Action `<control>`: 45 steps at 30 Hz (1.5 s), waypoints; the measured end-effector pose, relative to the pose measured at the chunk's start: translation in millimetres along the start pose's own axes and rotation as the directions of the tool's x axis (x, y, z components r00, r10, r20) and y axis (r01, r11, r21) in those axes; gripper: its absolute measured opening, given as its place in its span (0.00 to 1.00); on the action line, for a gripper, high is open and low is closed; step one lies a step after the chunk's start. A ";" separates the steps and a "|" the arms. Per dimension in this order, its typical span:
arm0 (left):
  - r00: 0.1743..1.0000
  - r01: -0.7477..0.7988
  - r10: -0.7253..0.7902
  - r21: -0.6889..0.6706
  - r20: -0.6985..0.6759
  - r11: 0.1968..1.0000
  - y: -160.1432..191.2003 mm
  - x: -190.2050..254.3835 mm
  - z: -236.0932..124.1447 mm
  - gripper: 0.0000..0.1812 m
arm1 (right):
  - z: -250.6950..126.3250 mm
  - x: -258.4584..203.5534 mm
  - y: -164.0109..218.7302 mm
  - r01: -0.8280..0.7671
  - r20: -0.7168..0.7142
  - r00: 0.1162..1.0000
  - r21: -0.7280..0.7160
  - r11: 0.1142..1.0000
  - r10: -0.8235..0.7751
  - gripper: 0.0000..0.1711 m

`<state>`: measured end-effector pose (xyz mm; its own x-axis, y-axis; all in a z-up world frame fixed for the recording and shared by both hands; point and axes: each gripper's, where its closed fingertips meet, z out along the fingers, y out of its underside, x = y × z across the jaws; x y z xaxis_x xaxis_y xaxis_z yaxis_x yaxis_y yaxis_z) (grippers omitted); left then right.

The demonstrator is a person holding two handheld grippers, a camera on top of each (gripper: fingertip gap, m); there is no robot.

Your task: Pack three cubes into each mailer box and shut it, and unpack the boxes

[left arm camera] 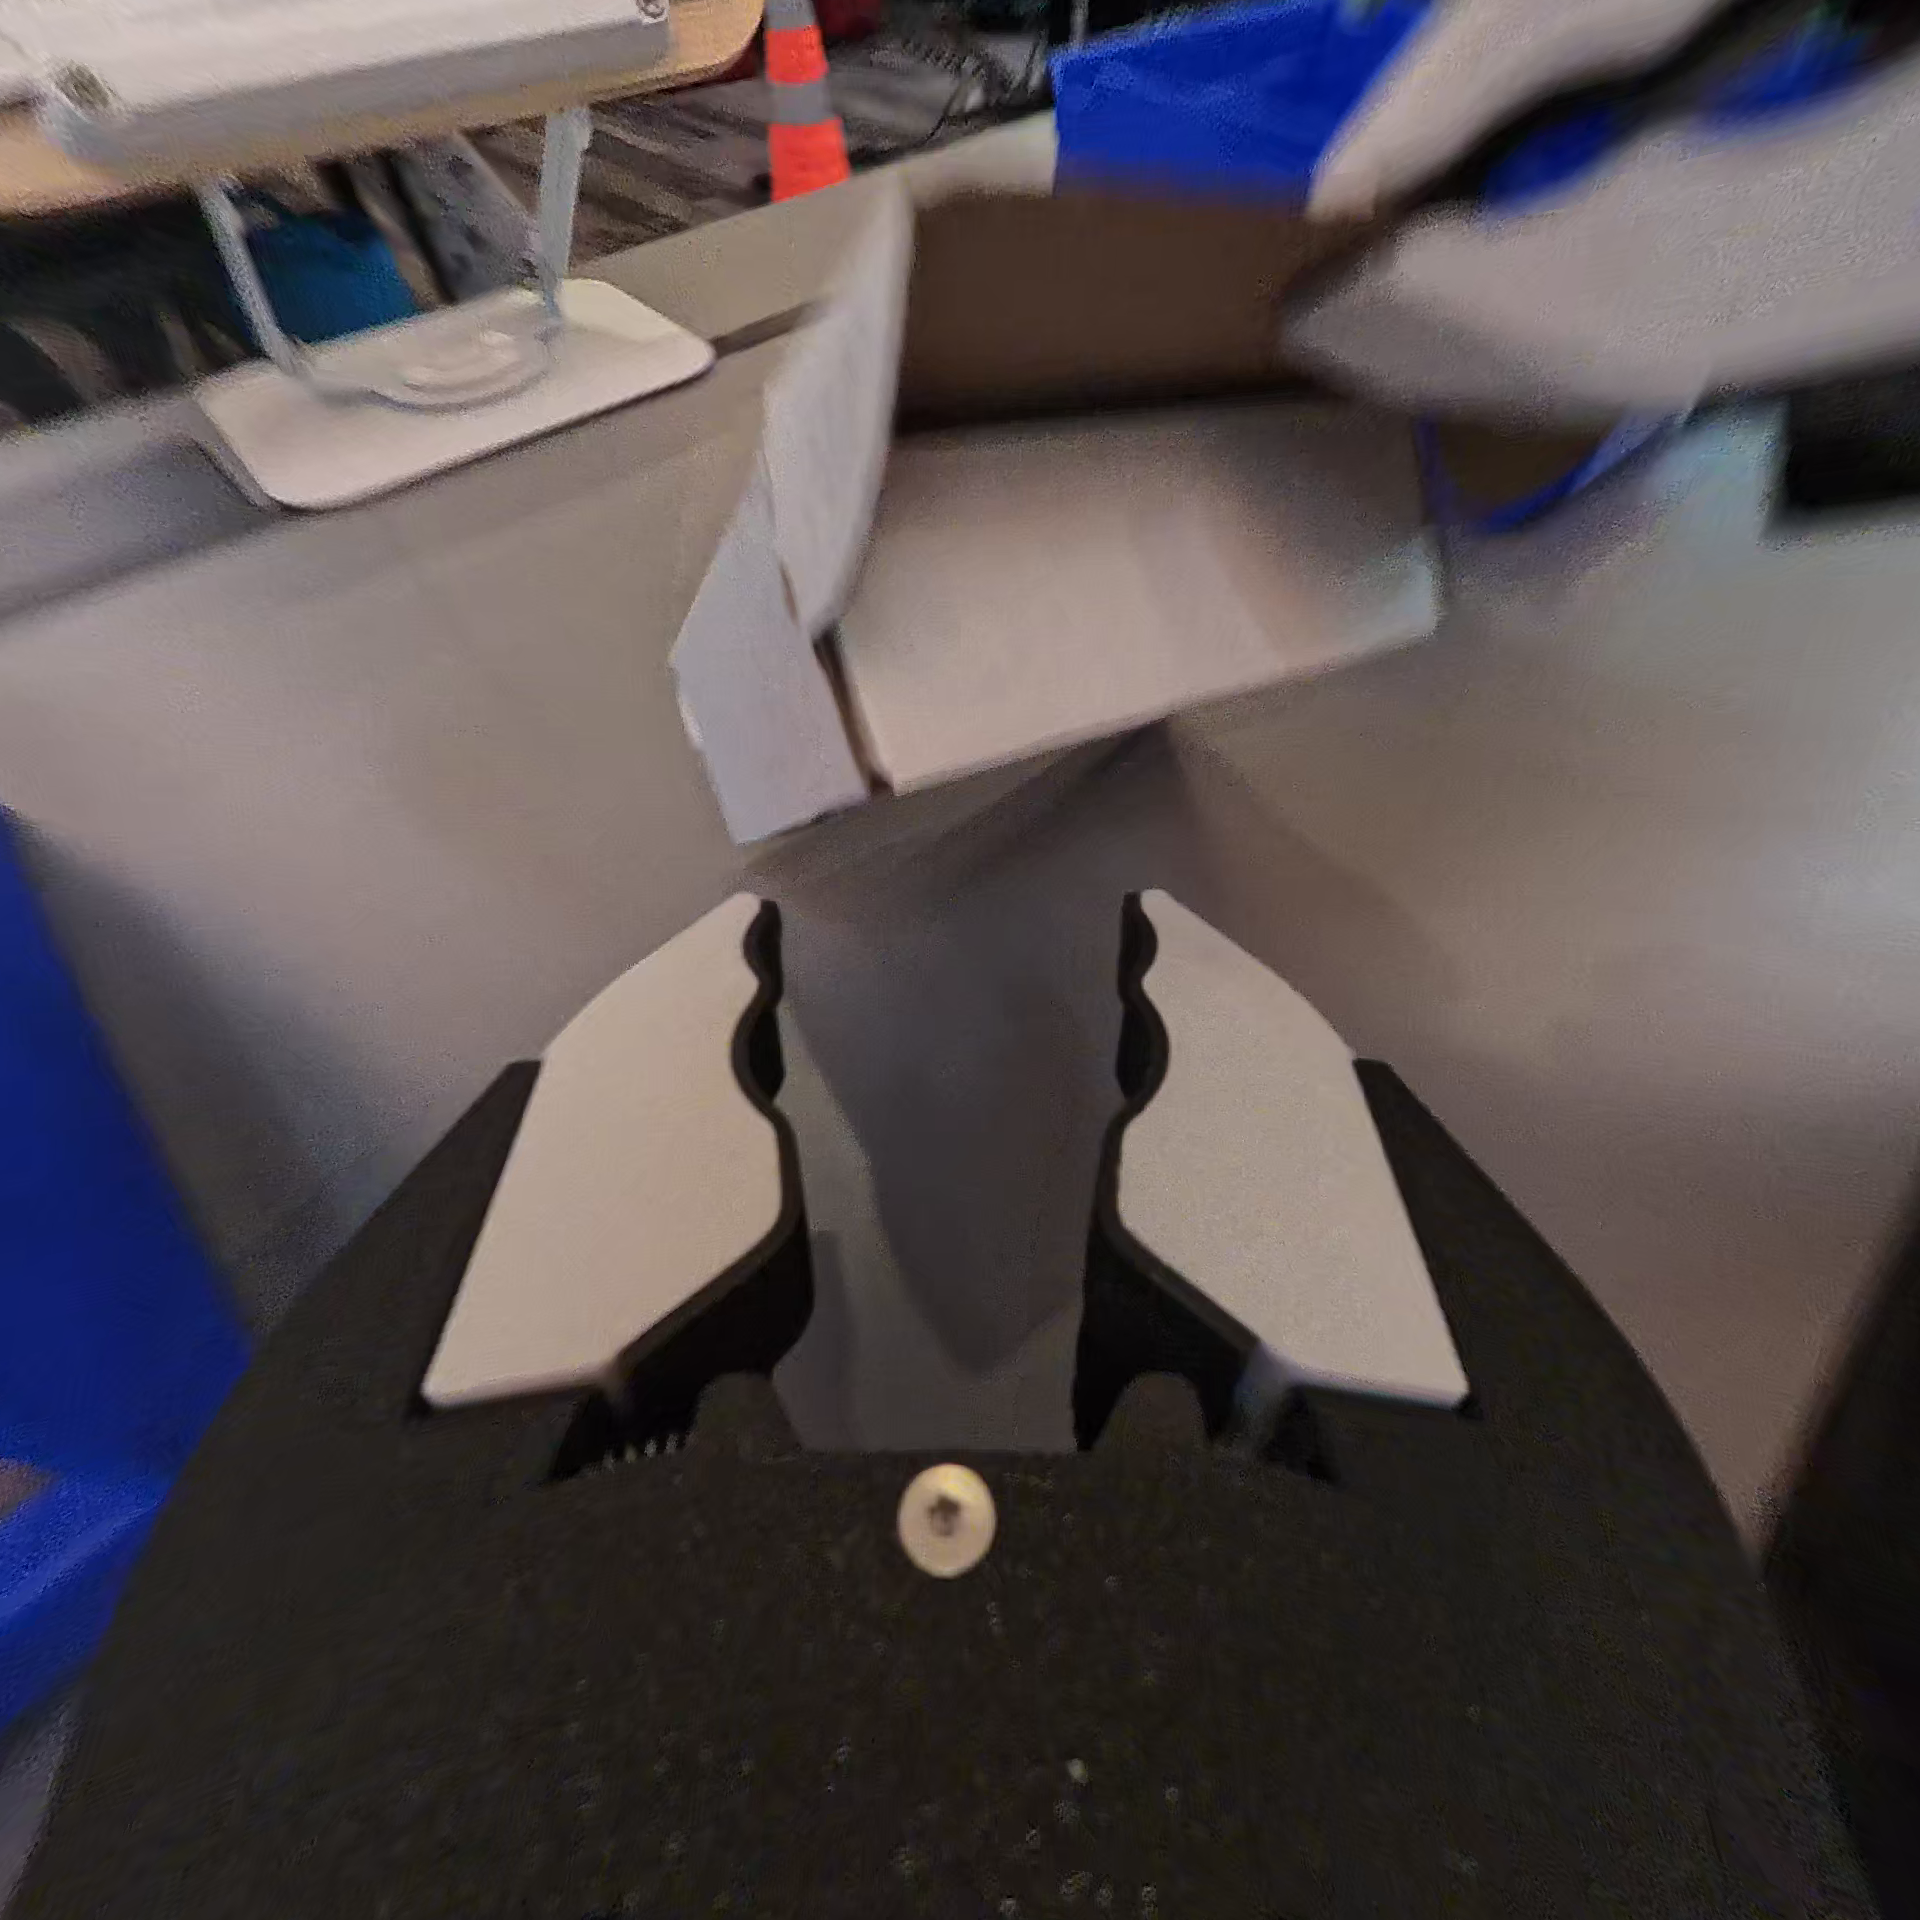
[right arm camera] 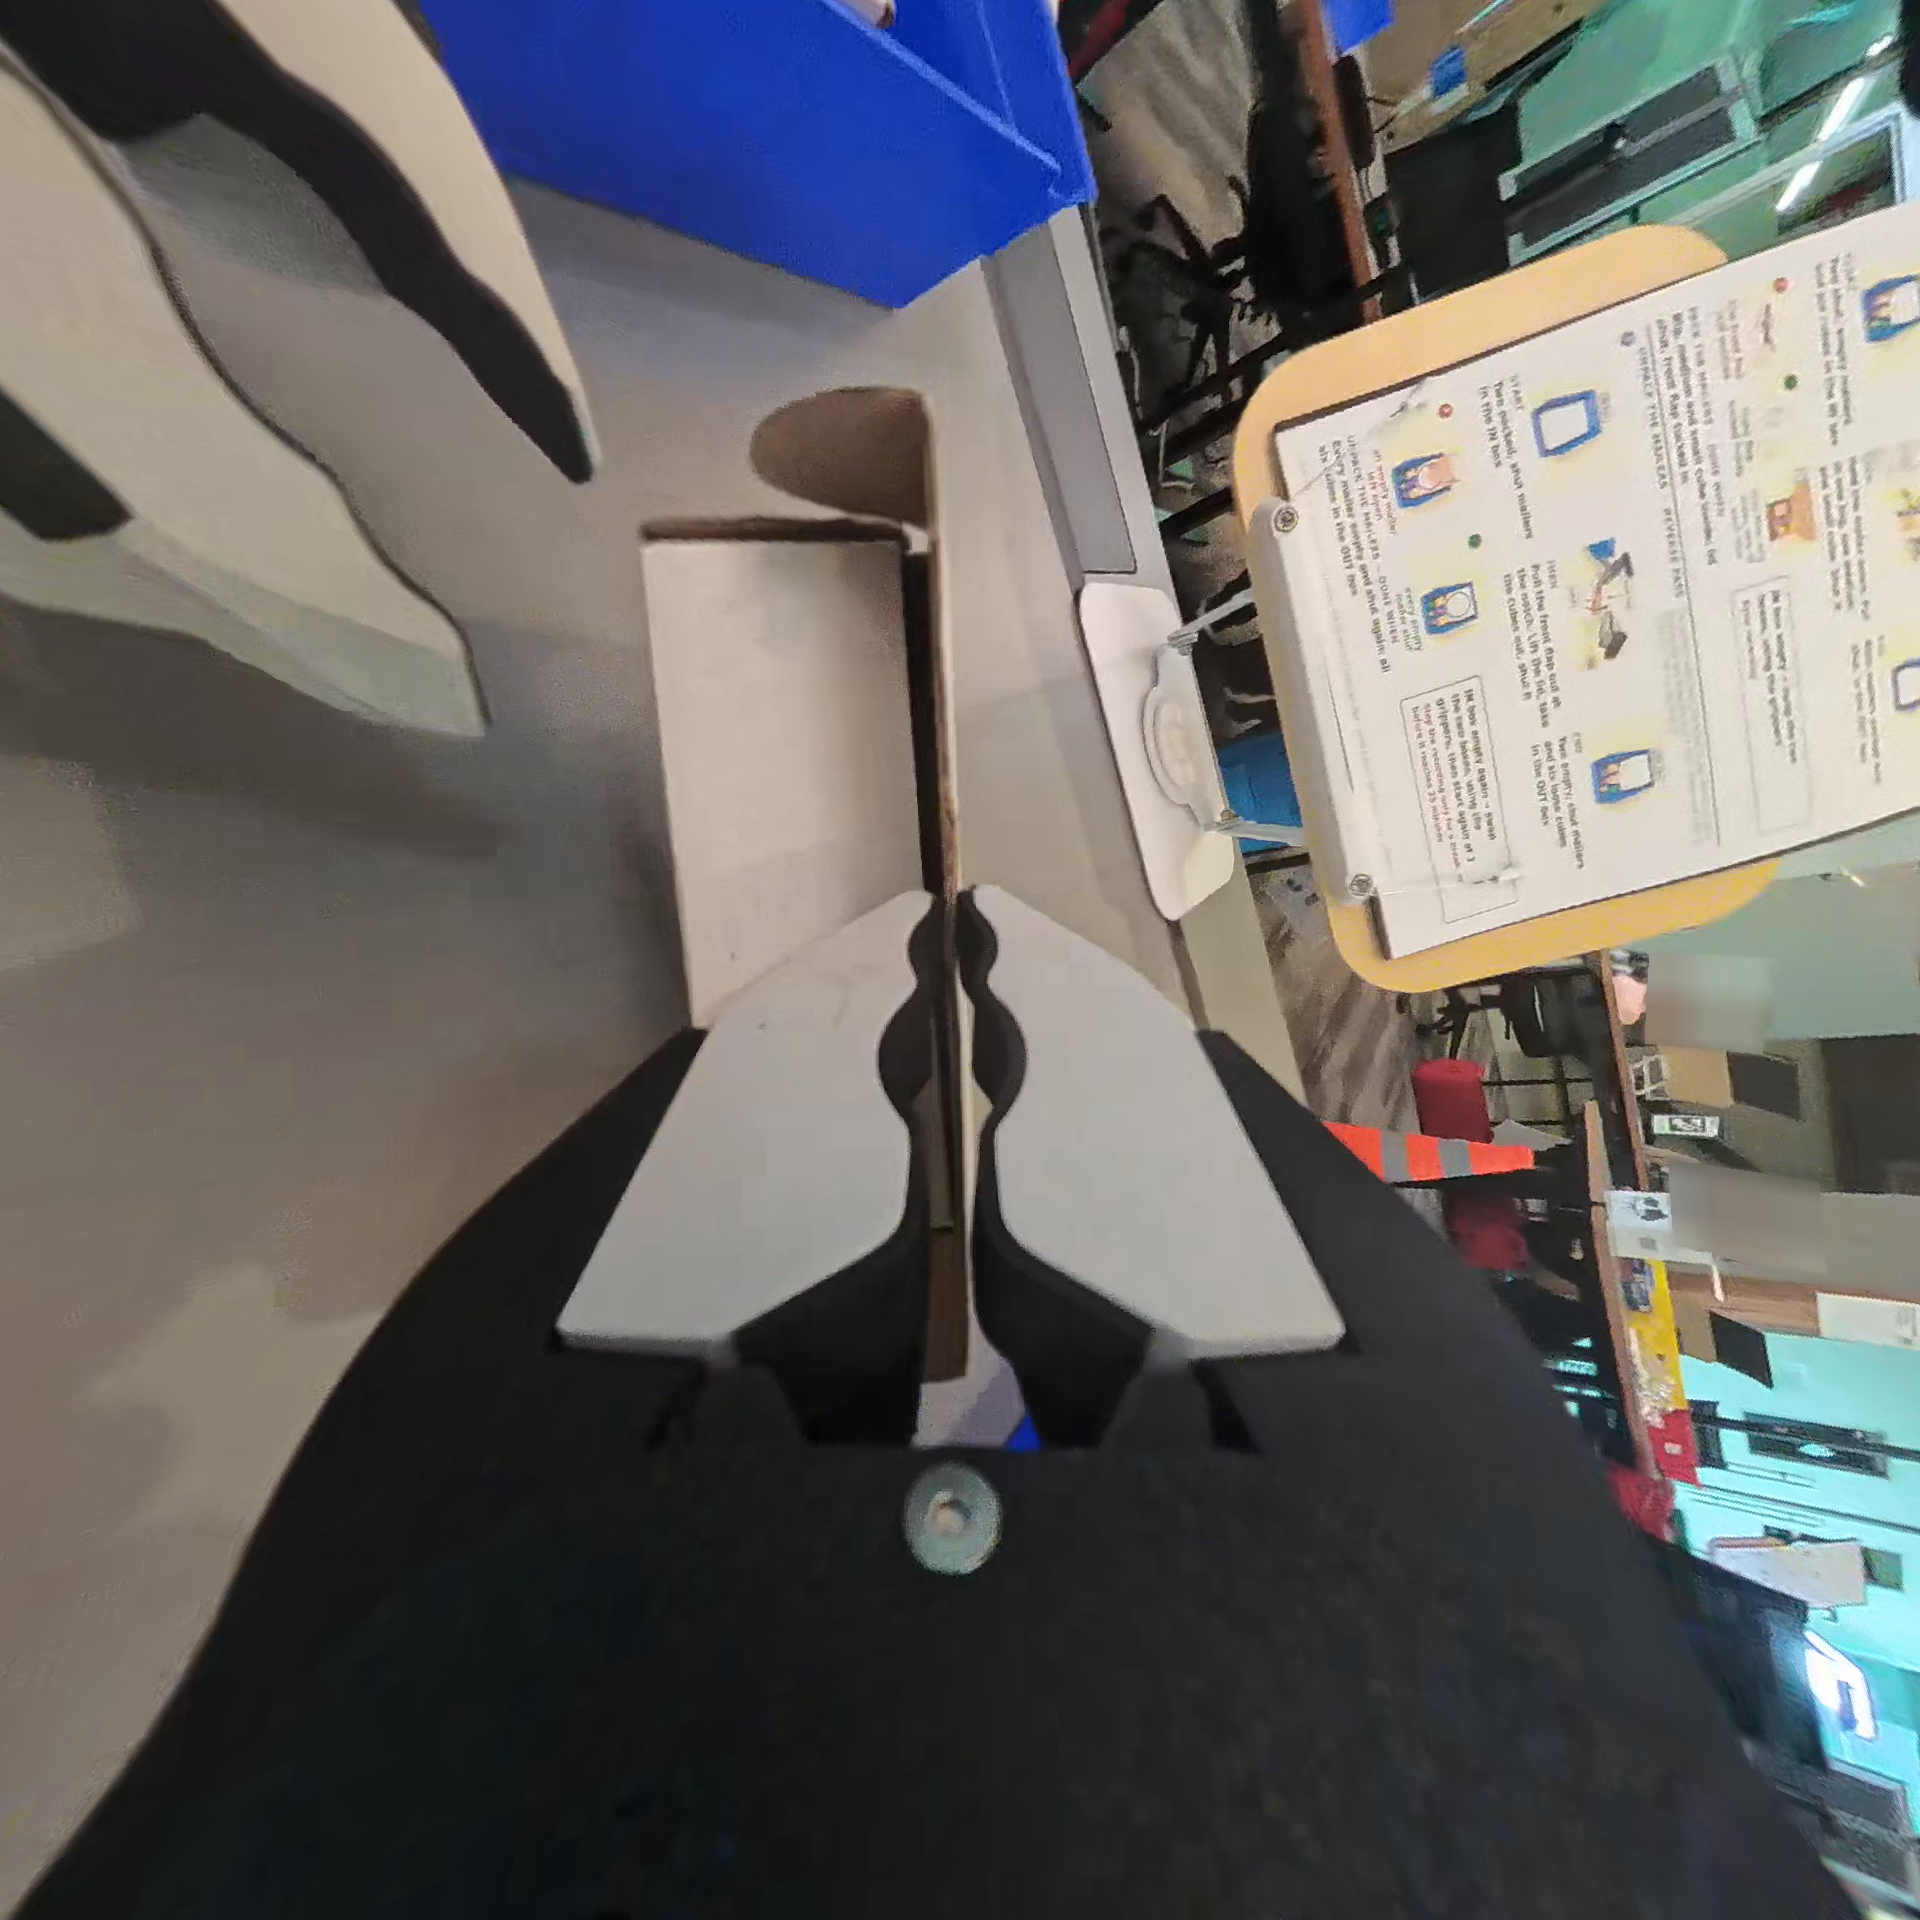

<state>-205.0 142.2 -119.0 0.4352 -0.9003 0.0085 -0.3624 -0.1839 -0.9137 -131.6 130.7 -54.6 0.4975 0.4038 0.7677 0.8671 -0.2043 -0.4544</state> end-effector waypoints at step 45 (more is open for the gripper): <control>0.971 -0.216 0.224 -0.105 0.077 0.971 5.9 -3.1 46.7 0.00 | 142.8 28.8 145.0 -0.264 0.272 0.864 -0.471 0.842 0.423 0.05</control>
<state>-170.0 162.3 -143.3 0.4053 -0.8852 -0.2283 -0.5327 -0.0257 -0.8459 4.6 240.1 -162.9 0.7895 0.5053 0.3483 0.6112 -0.6987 -0.3718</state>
